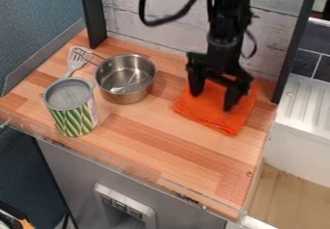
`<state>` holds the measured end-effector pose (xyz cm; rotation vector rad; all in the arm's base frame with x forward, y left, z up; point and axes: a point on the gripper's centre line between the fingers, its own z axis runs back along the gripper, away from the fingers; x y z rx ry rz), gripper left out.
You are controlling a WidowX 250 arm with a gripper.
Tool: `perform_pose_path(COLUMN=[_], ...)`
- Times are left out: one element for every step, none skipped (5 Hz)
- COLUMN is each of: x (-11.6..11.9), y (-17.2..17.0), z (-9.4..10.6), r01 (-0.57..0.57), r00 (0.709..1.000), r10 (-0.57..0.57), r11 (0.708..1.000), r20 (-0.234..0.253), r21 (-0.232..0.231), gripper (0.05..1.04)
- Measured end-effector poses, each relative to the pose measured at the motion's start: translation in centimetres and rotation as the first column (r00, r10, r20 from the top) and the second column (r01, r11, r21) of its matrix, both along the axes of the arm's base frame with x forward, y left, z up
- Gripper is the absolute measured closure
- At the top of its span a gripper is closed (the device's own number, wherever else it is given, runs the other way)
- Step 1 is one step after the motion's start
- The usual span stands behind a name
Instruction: Push the orange cloth to the upper right corner of the table
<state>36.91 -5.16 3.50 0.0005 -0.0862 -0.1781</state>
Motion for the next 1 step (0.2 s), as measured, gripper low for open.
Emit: perform_pose_path(x=[1.20], y=[-0.63], z=[3.71], r01=[0.029], r00=[0.999], r10=[-0.028], r11=[0.999], r20=[0.041], r21=[-0.031], gripper=[0.083])
